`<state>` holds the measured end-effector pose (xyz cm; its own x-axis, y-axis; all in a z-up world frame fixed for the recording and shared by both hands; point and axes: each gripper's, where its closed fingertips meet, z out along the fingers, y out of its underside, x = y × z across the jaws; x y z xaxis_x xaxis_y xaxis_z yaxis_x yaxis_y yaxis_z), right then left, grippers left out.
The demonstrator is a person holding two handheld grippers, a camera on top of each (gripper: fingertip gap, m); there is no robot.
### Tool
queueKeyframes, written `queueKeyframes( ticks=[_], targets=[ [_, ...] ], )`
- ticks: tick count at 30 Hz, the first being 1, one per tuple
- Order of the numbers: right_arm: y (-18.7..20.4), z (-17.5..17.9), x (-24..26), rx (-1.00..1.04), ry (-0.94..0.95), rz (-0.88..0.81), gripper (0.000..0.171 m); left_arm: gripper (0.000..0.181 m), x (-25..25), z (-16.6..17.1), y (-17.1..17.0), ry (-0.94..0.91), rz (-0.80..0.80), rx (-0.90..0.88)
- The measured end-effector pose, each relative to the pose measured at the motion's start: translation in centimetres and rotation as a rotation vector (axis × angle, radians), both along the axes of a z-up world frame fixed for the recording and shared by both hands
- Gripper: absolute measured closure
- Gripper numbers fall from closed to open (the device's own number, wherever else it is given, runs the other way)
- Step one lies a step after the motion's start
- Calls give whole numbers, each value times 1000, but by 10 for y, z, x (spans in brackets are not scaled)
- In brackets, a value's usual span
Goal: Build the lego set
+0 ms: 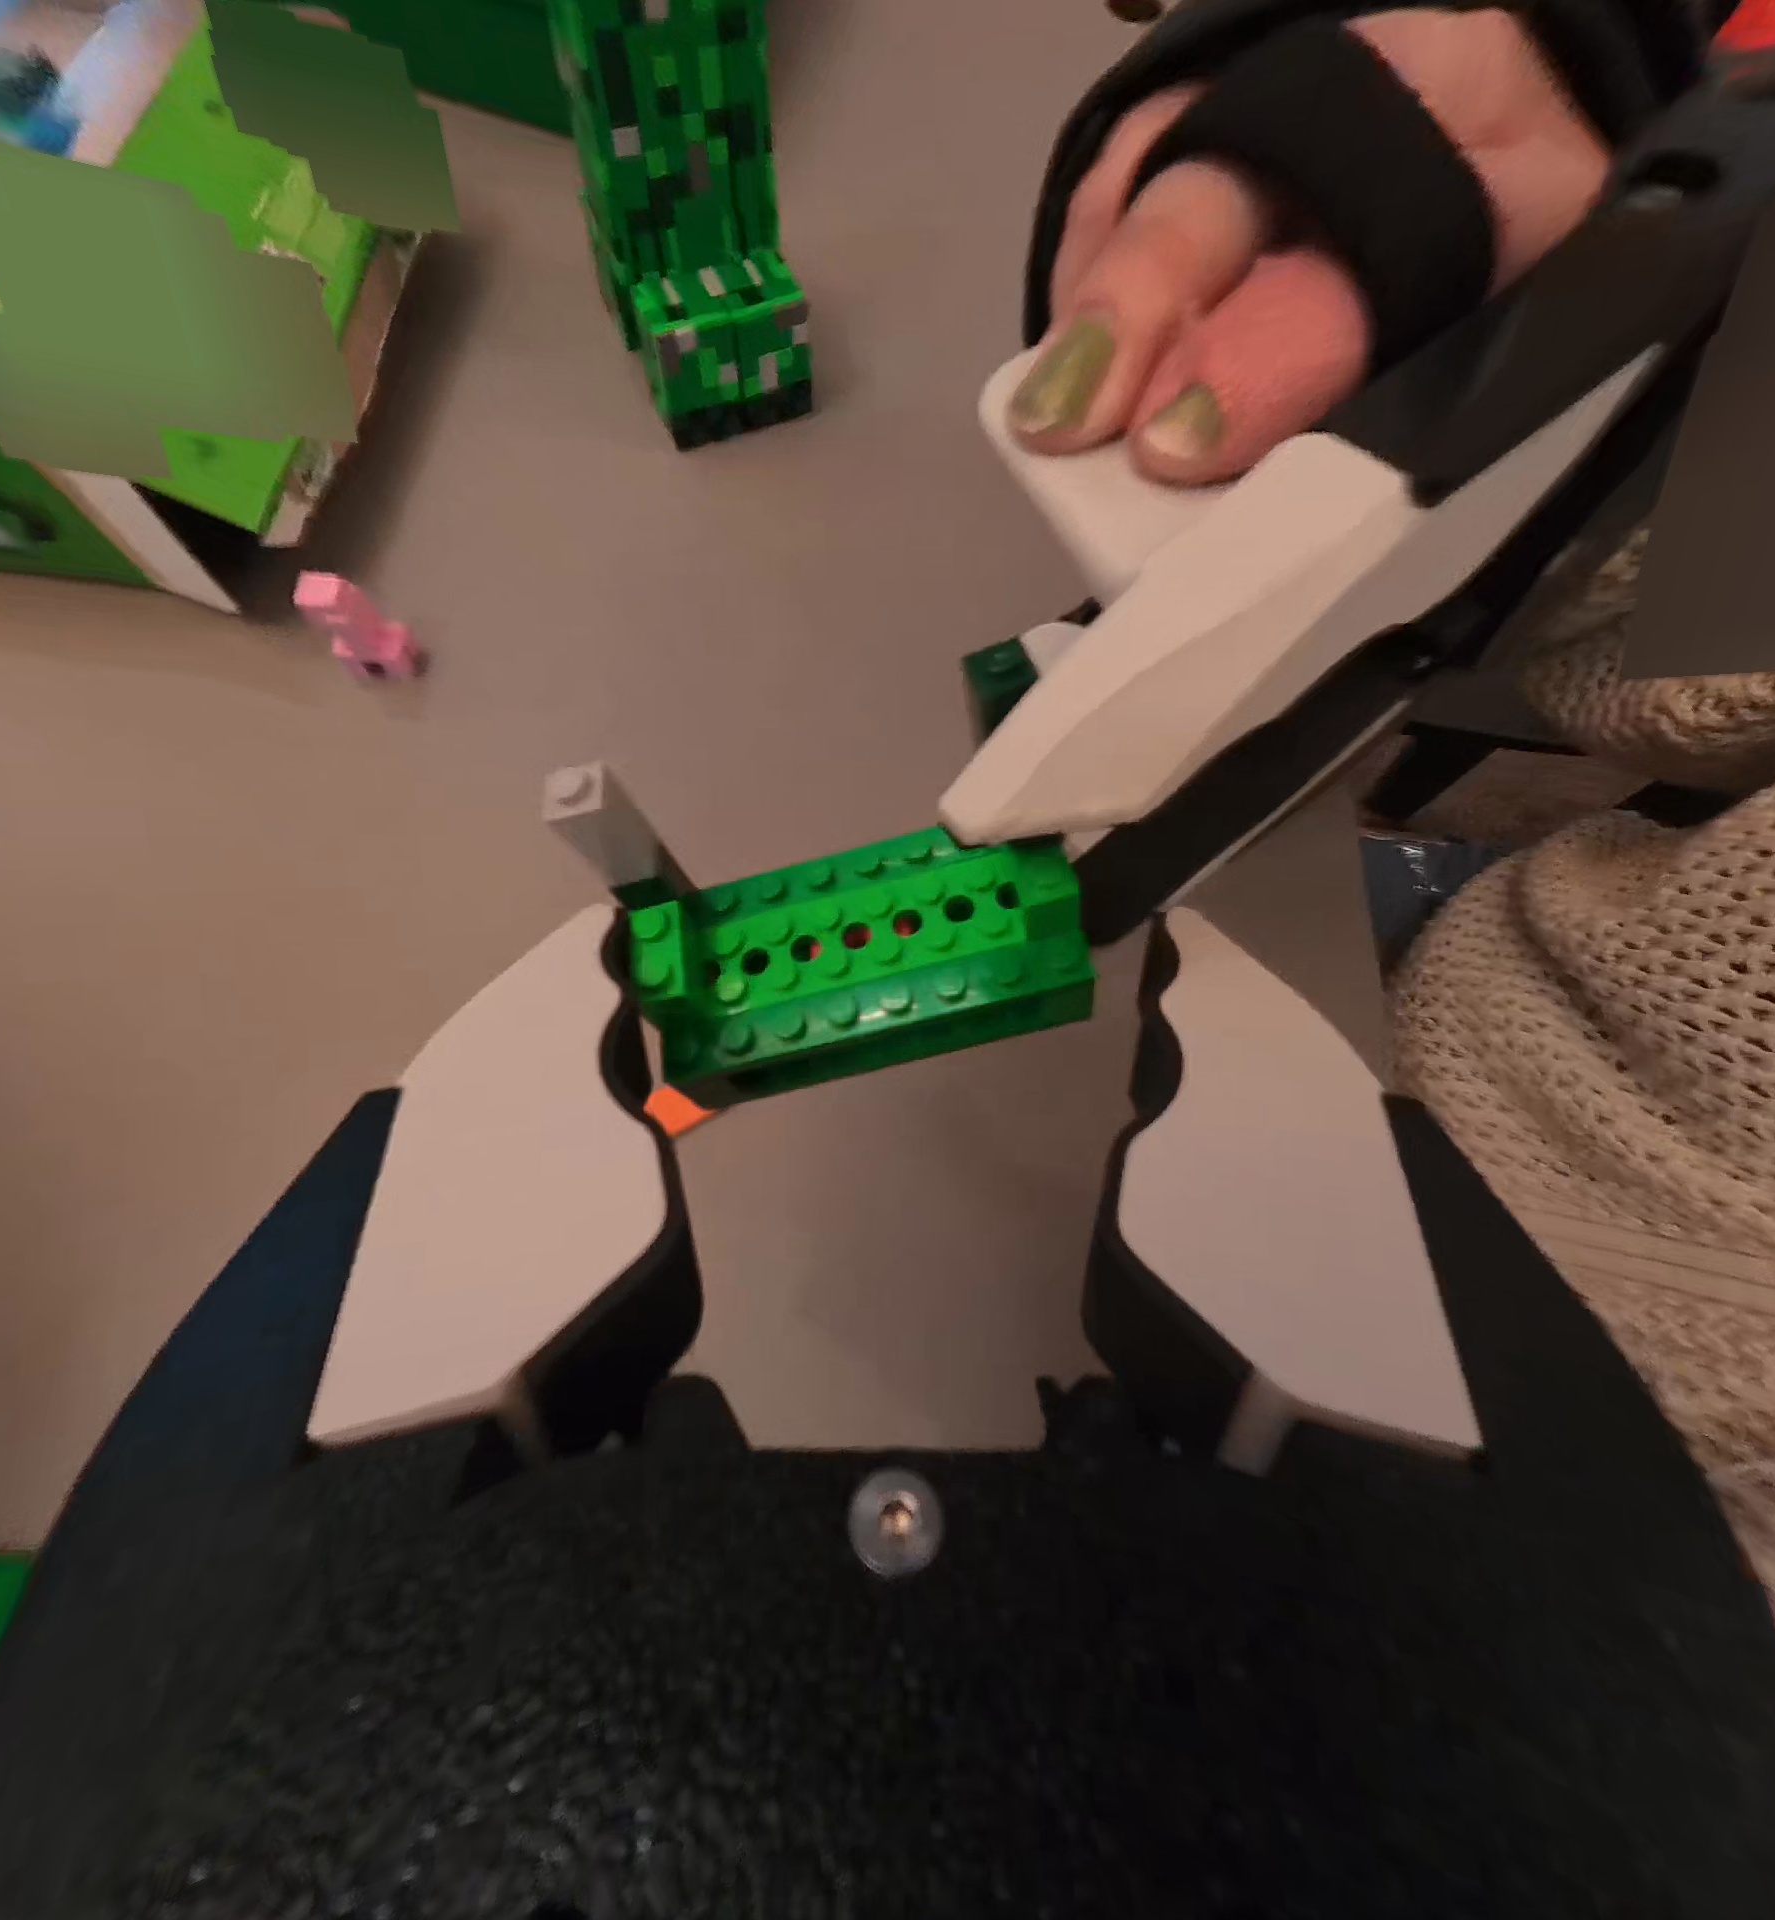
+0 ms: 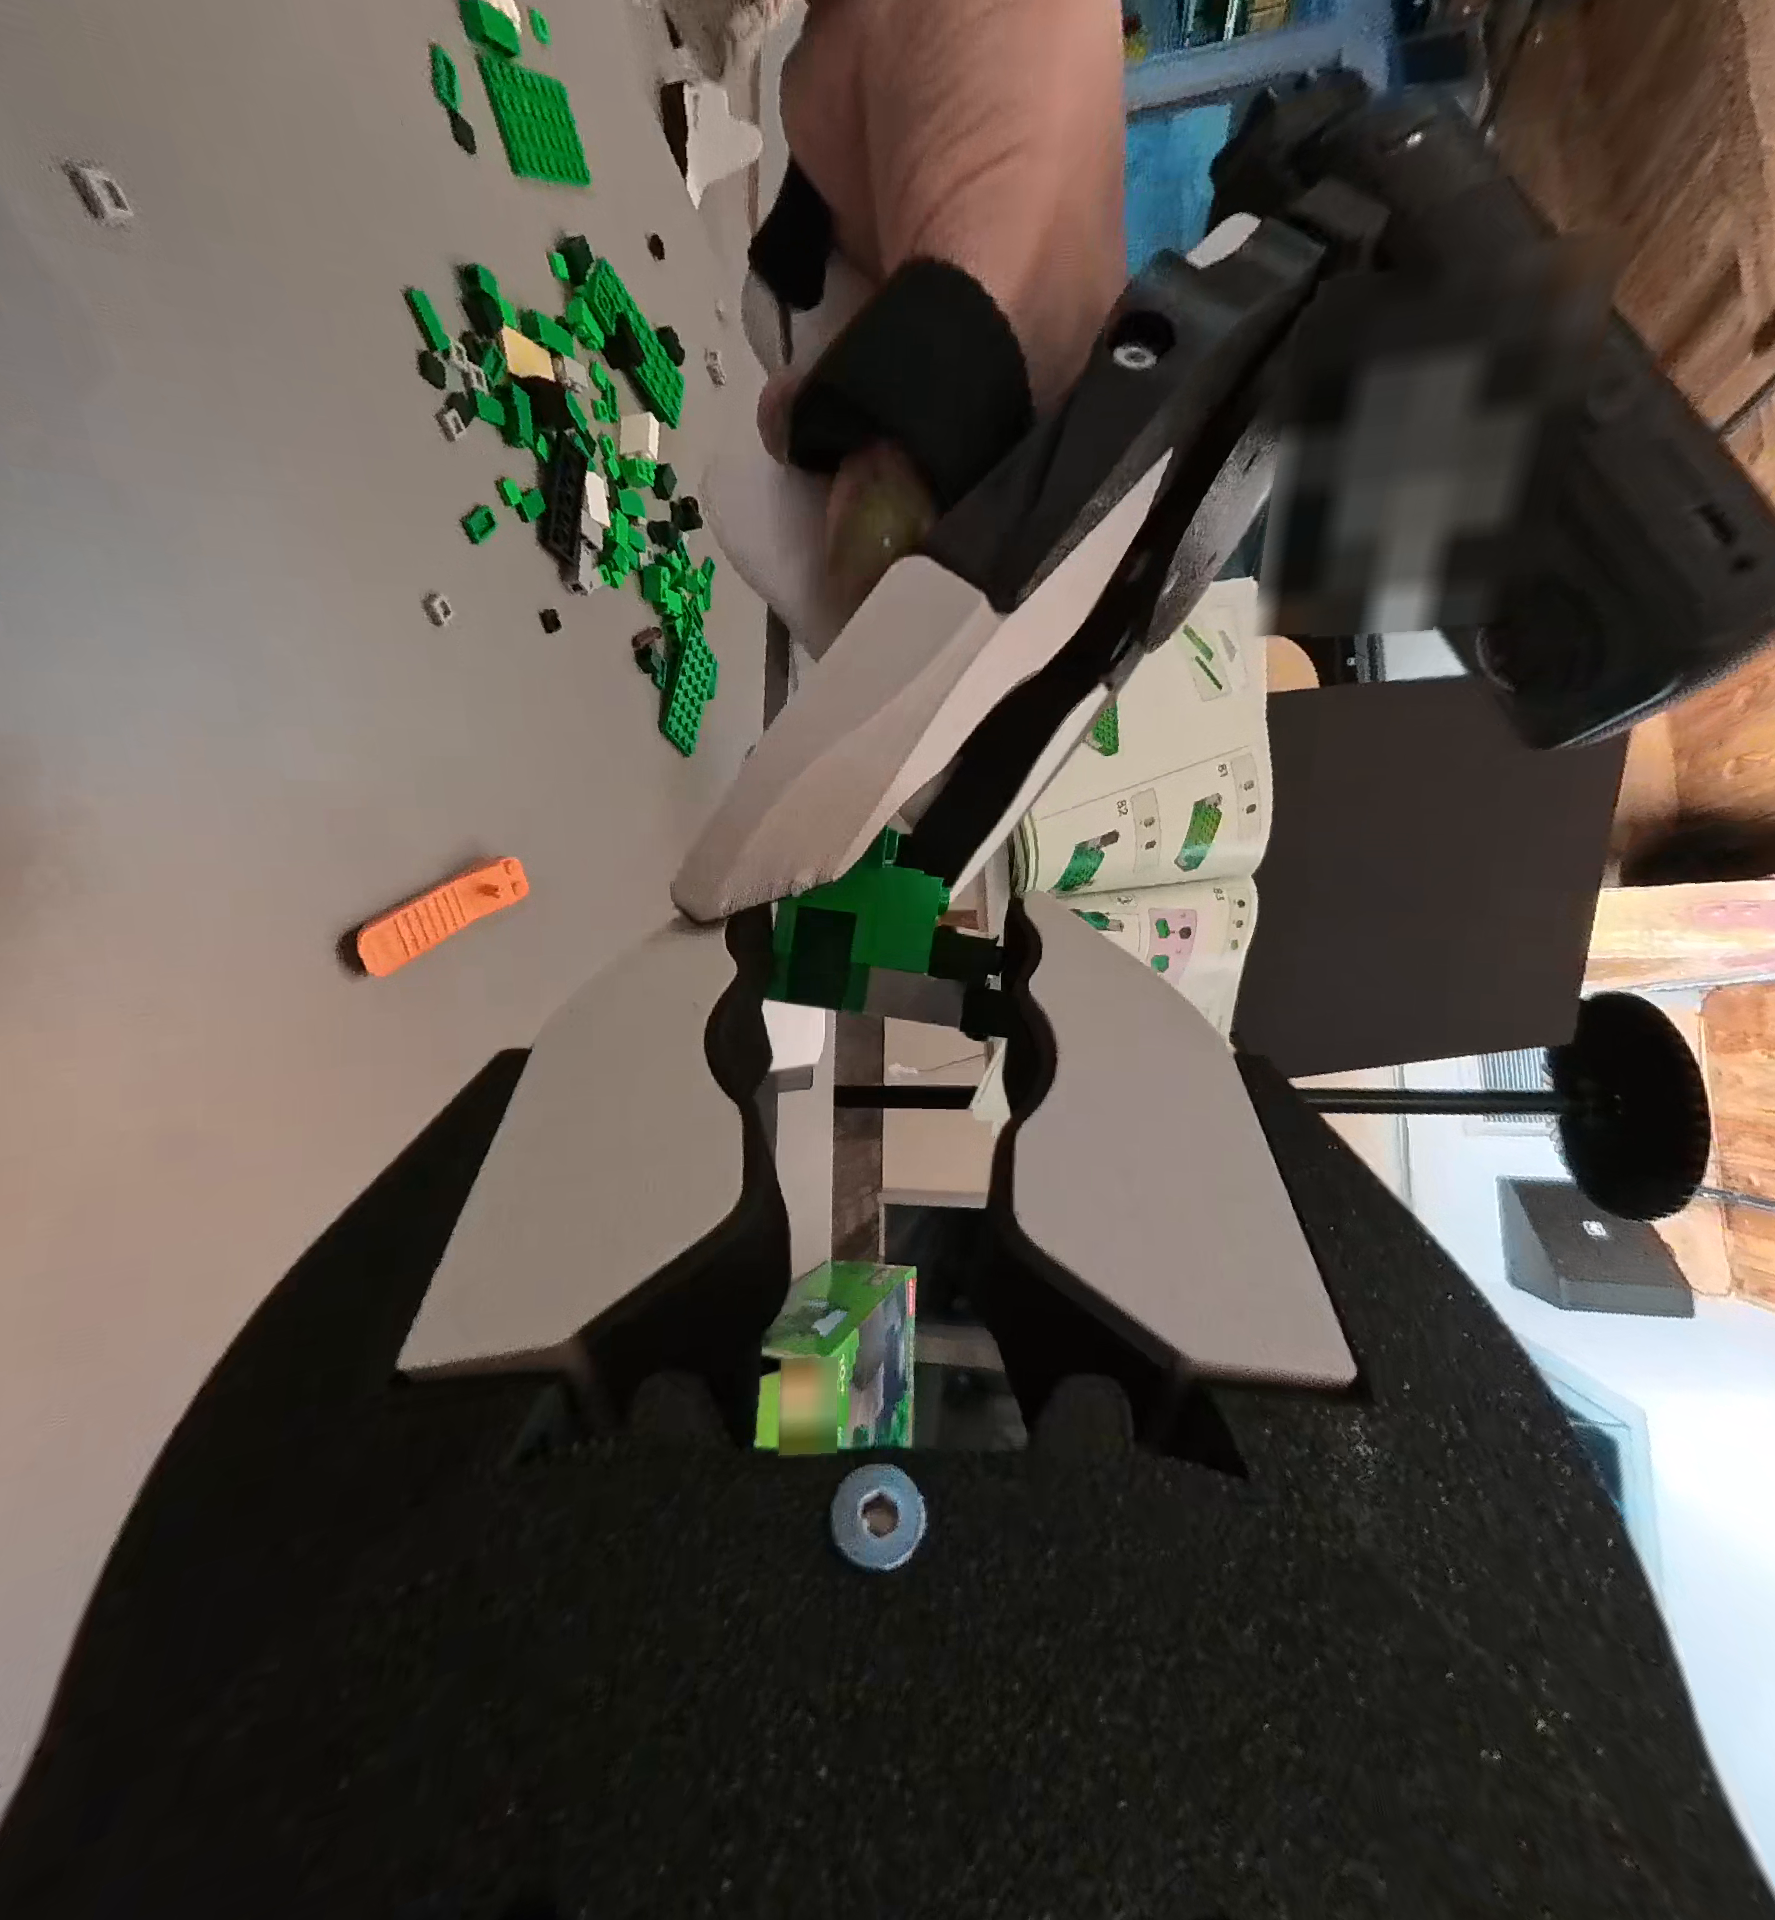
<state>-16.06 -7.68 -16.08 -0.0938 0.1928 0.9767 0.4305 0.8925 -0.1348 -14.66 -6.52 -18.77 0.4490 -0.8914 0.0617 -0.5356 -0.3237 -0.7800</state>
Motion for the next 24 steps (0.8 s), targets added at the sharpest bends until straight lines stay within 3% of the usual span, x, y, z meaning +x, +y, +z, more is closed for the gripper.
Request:
queueKeyframes(
  ticks=[10, 20, 24],
  targets=[
    [-4, -11, 3, -6, -119, 0, 129, 92, 4, -6, -3, 32, -10, 21],
    [-2, -22, 4, 1, -121, 3, 129, 92, 4, -18, -2, 31, -6, -15],
    [1, -26, 3, -37, -34, 26, 129, 94, 1, -23, 2, 2, 18, -2]
  ],
)
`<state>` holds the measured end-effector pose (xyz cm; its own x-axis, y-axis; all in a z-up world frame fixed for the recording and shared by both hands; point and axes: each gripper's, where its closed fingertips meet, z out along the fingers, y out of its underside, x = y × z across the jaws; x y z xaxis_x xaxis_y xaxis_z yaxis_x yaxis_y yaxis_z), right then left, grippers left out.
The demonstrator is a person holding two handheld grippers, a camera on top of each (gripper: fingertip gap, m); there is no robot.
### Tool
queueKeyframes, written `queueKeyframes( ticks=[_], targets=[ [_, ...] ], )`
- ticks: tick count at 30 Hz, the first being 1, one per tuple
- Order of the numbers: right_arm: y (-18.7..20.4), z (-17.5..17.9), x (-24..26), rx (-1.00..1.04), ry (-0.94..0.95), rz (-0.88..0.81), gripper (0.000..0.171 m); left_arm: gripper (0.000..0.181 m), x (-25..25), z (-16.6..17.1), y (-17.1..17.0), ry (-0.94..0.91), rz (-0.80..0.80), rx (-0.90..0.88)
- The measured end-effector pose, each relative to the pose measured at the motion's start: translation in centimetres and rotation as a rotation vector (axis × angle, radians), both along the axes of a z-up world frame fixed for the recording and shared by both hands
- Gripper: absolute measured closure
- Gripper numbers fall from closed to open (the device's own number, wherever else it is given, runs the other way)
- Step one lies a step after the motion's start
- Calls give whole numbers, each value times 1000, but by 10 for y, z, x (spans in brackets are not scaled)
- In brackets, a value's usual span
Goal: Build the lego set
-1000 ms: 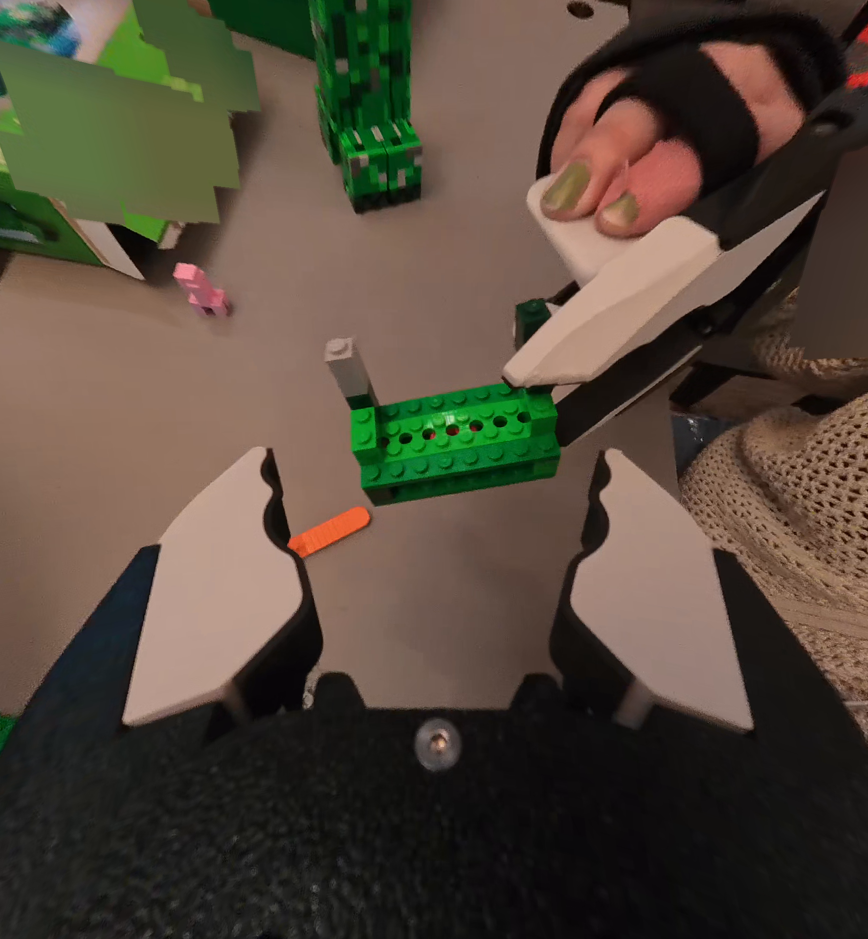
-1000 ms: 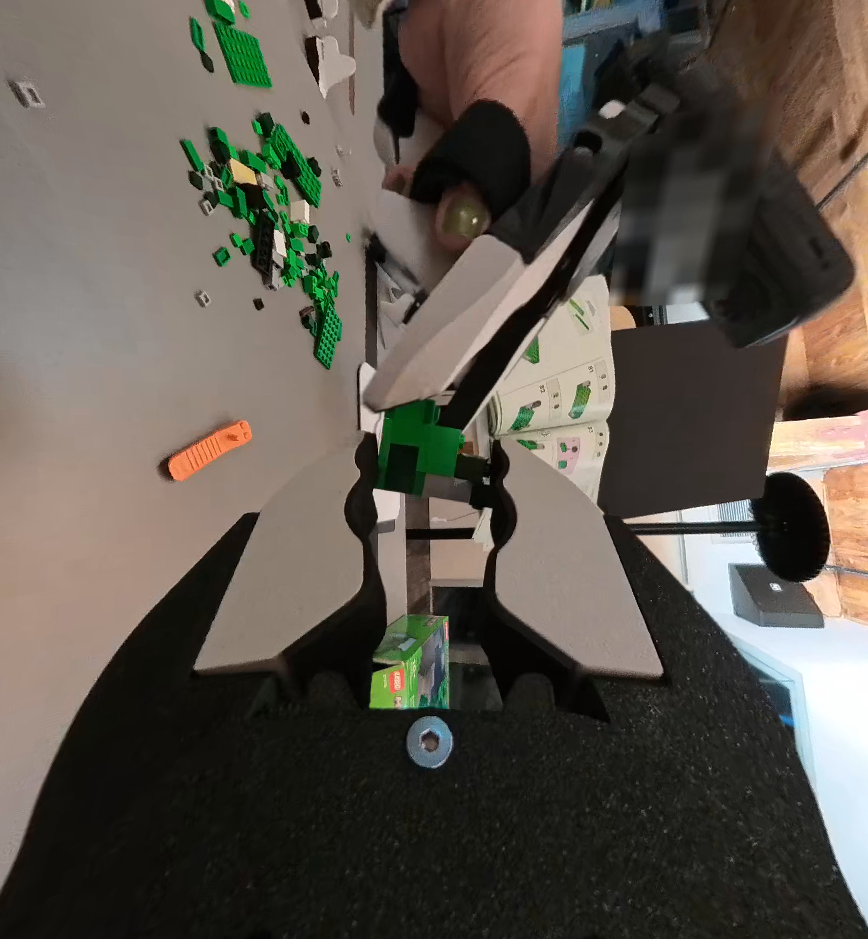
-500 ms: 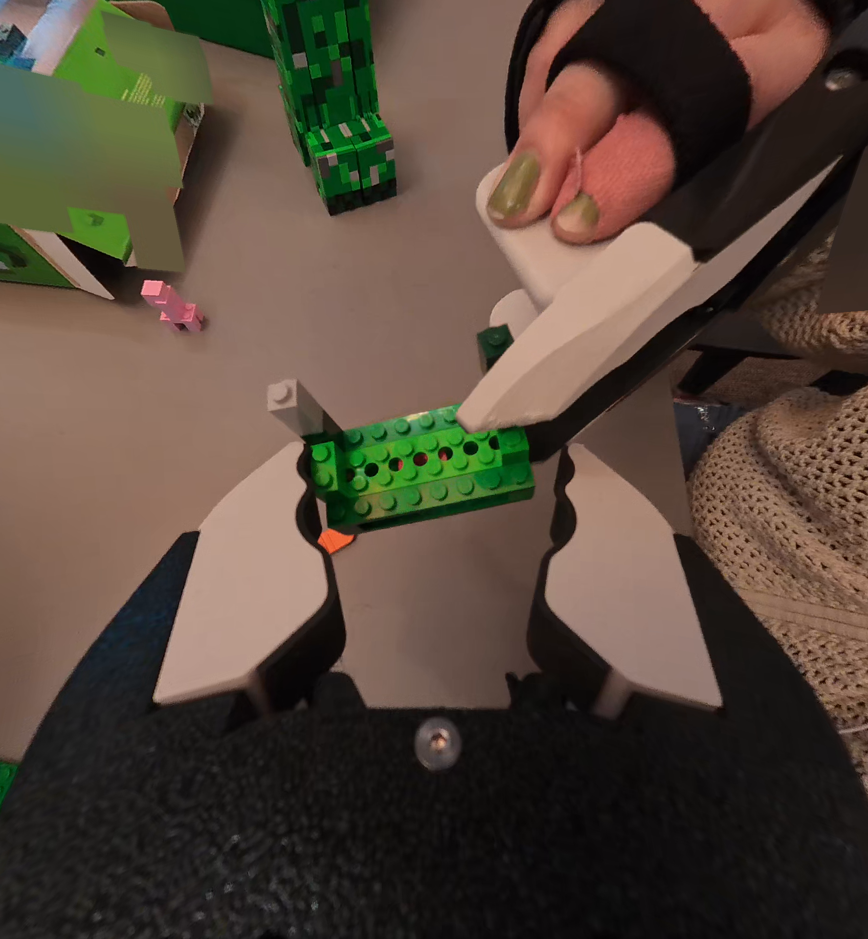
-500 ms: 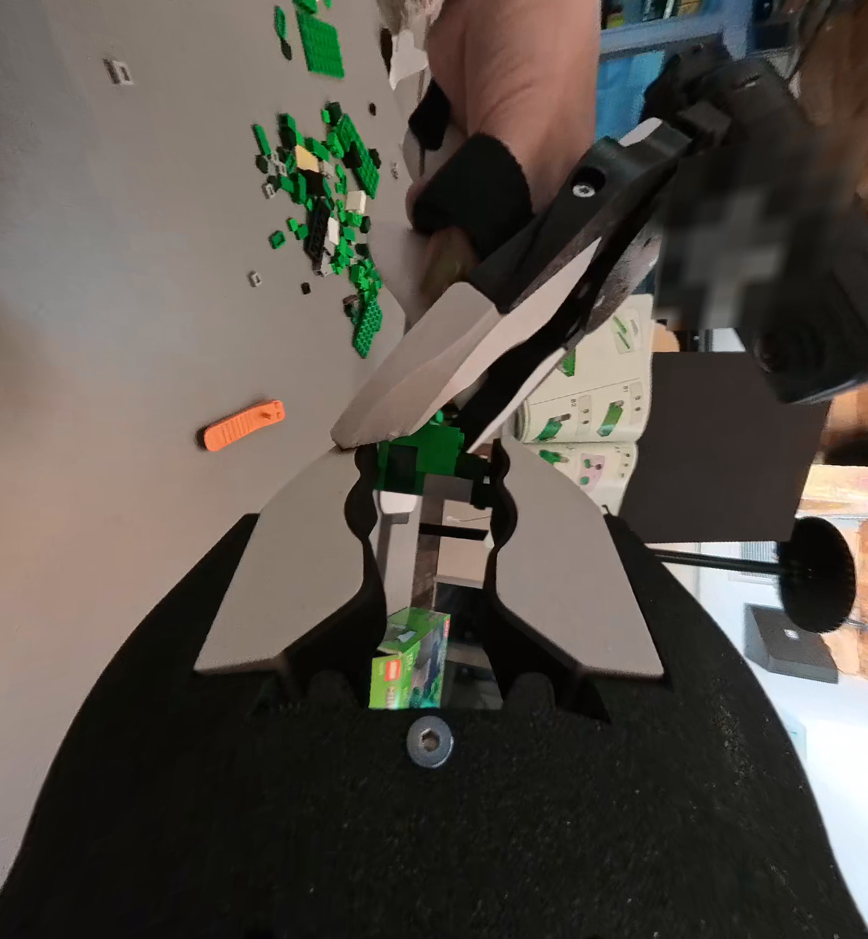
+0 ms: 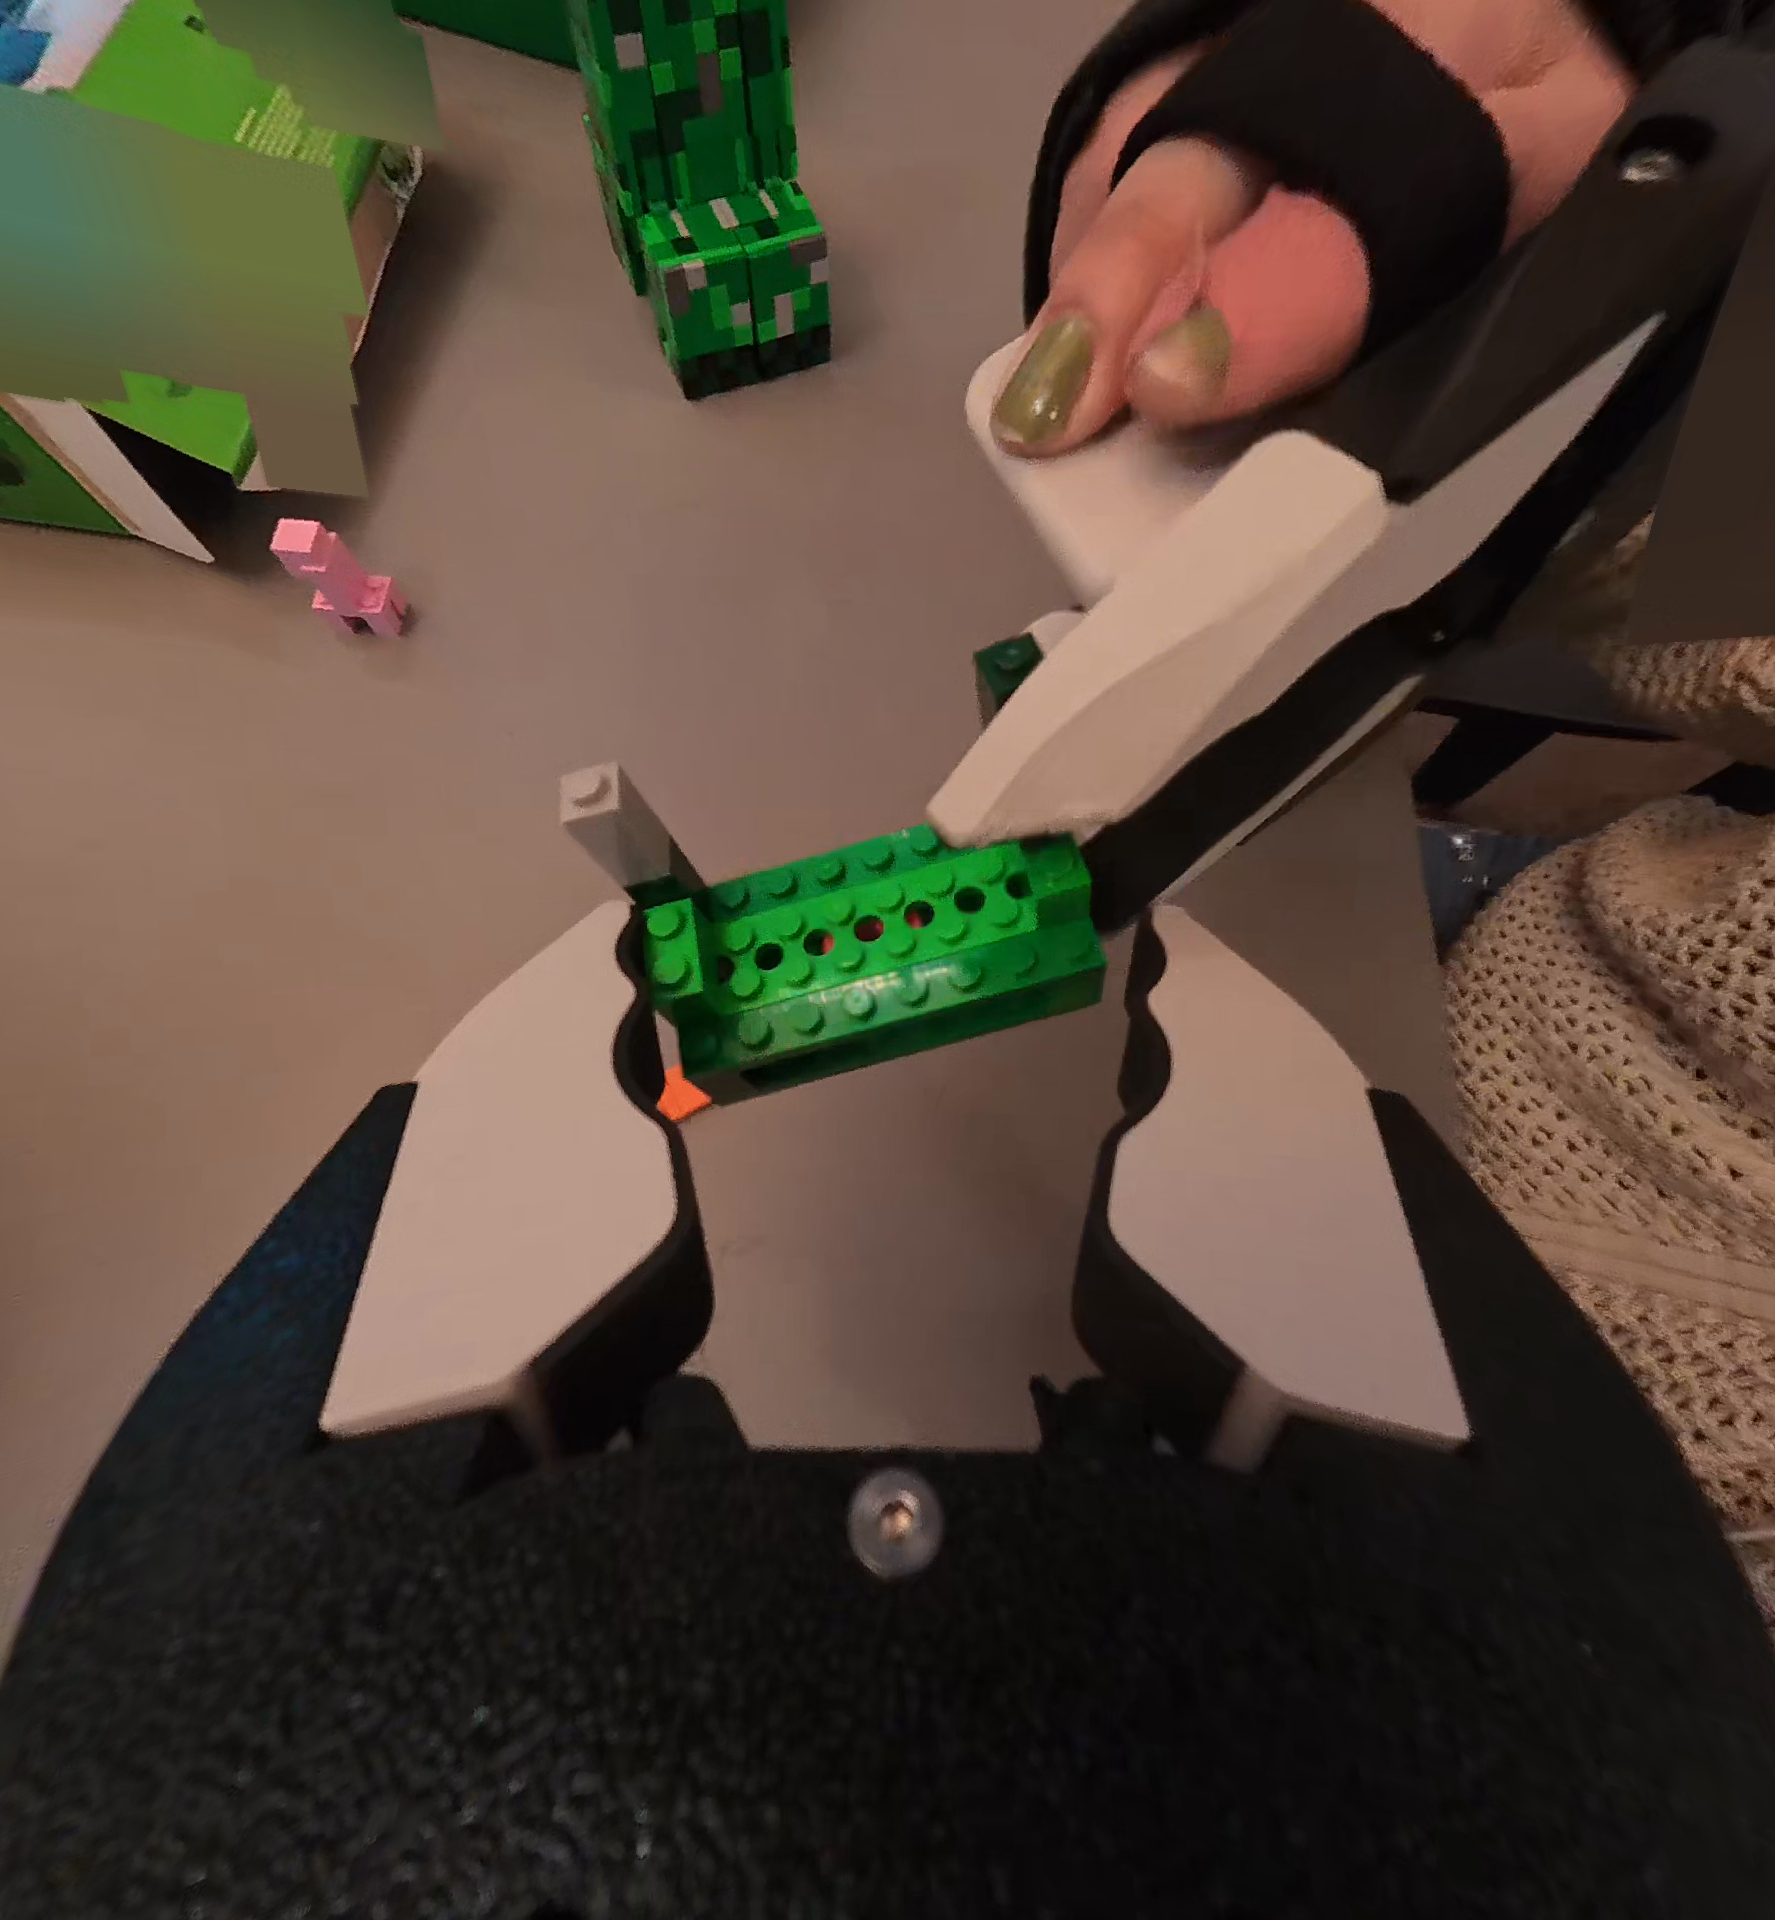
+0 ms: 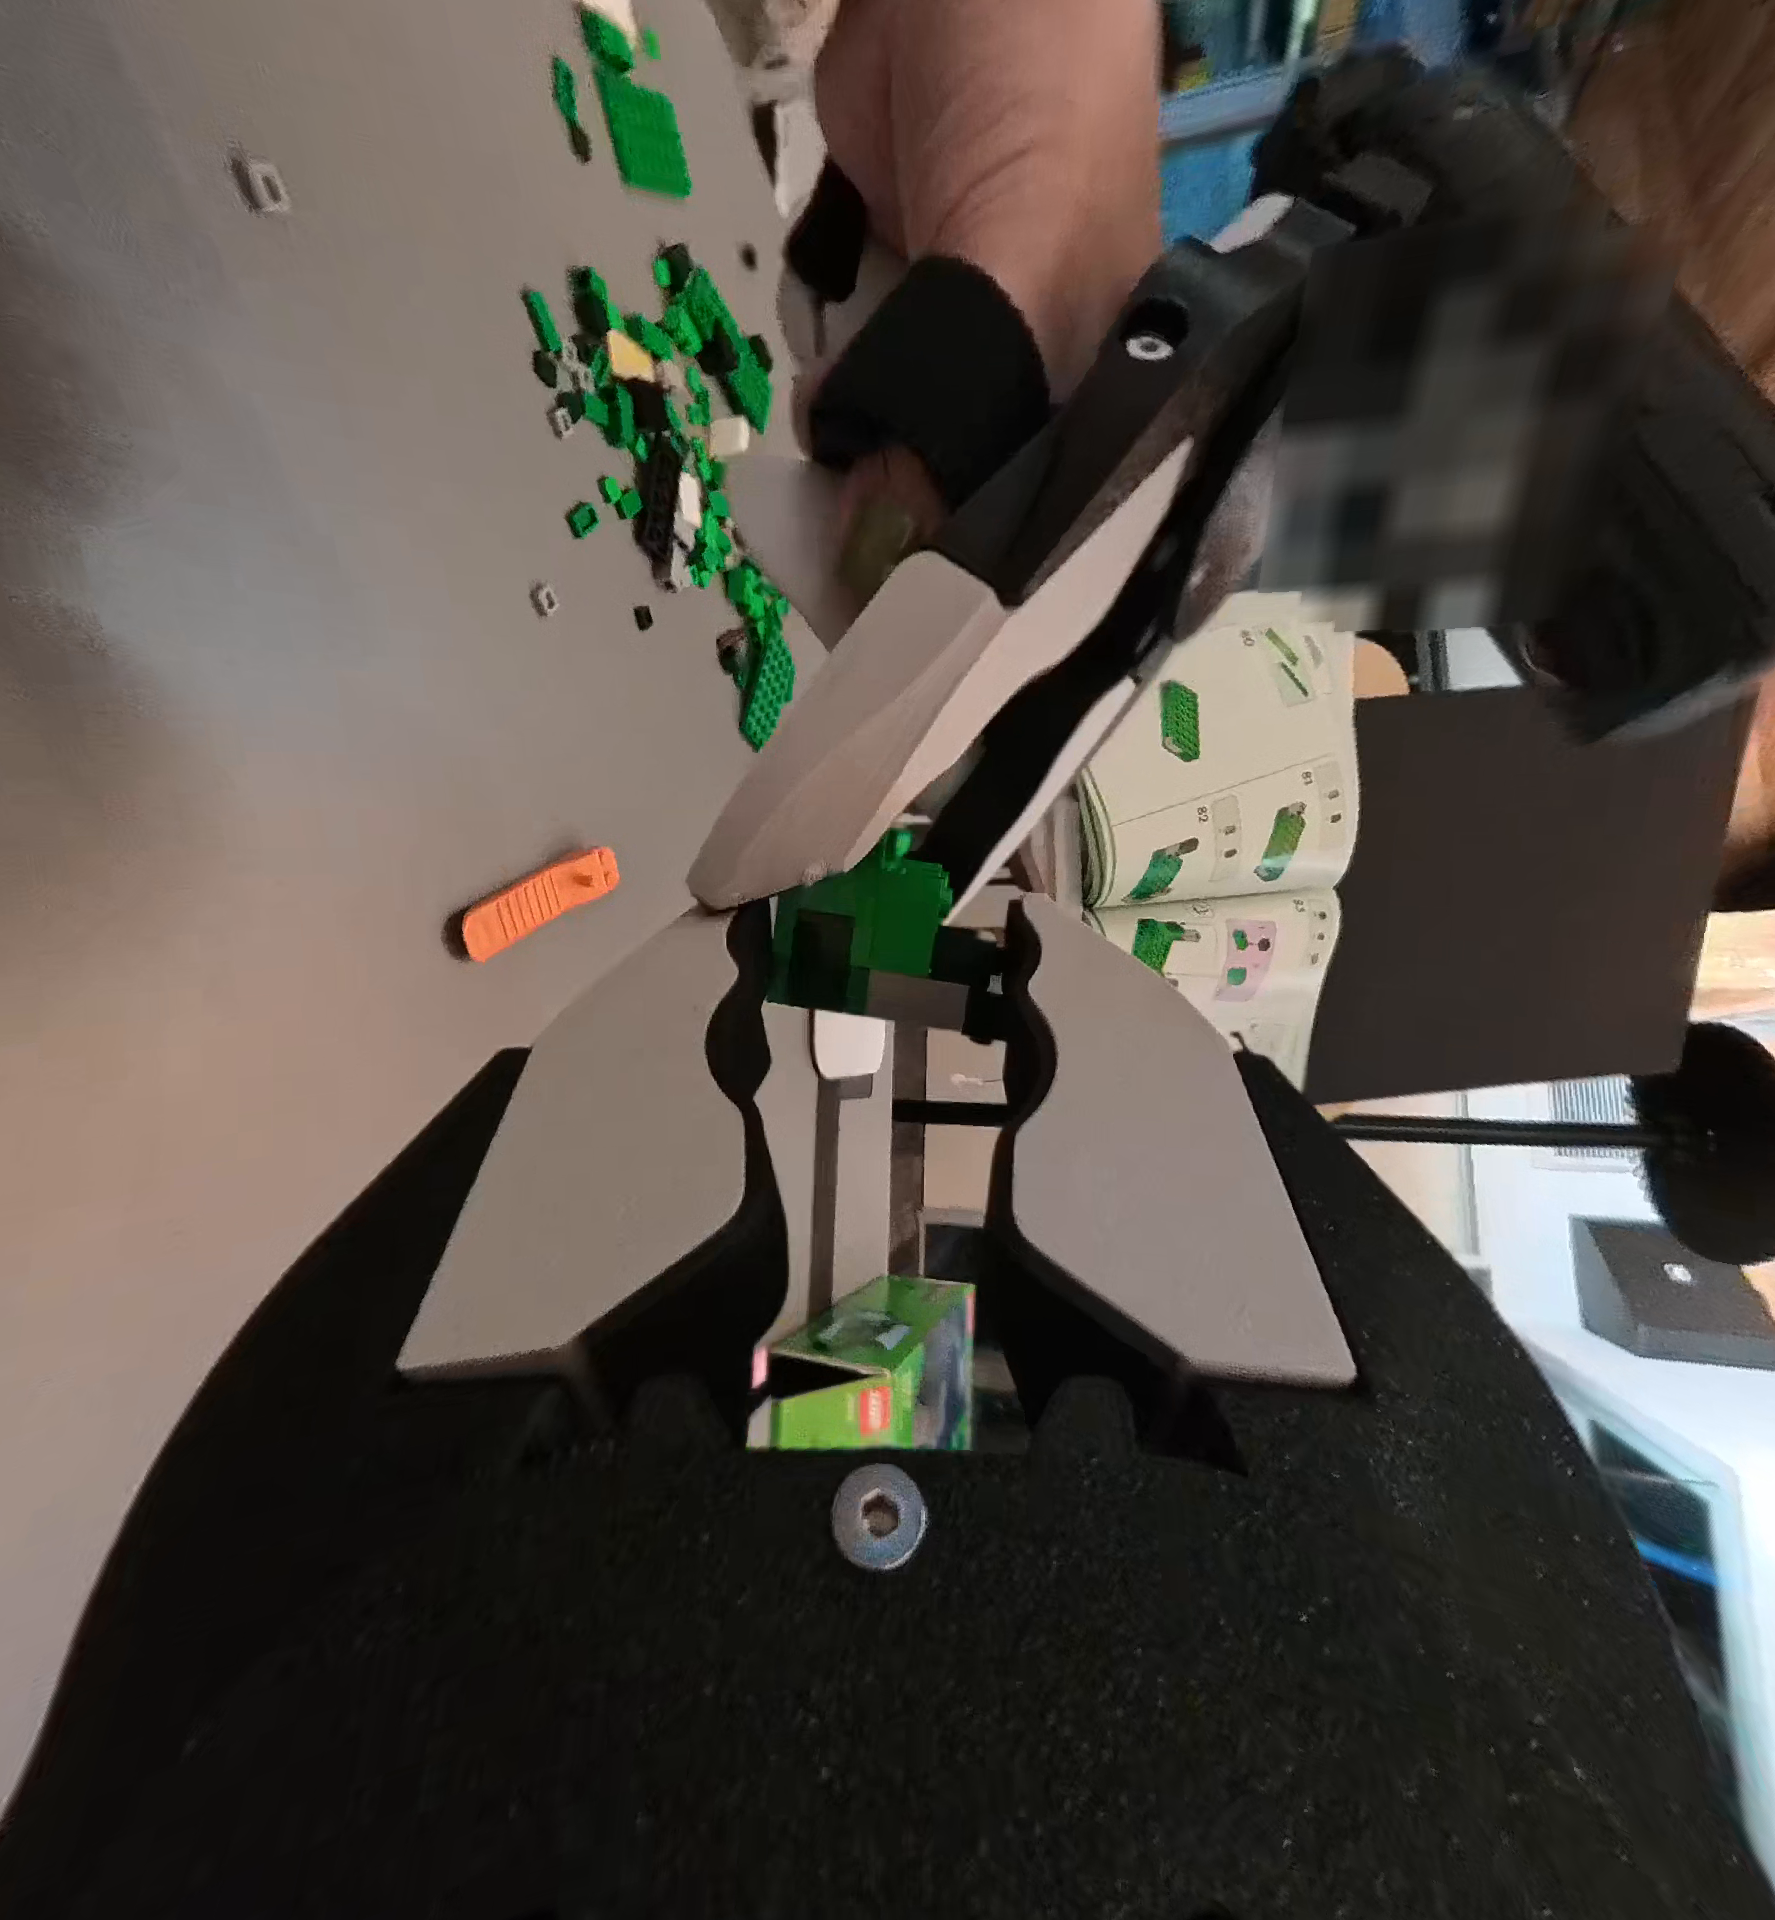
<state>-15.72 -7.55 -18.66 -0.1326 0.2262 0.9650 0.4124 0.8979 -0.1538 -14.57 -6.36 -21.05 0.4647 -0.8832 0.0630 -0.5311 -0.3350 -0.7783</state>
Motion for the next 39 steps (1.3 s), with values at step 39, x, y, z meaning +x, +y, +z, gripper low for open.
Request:
queueKeyframes(
  ticks=[39],
  targets=[
    [70, -37, -41, -994, 516, 276, 110, 83, -97, -75, -15, -20, 277, 365]
  ],
)
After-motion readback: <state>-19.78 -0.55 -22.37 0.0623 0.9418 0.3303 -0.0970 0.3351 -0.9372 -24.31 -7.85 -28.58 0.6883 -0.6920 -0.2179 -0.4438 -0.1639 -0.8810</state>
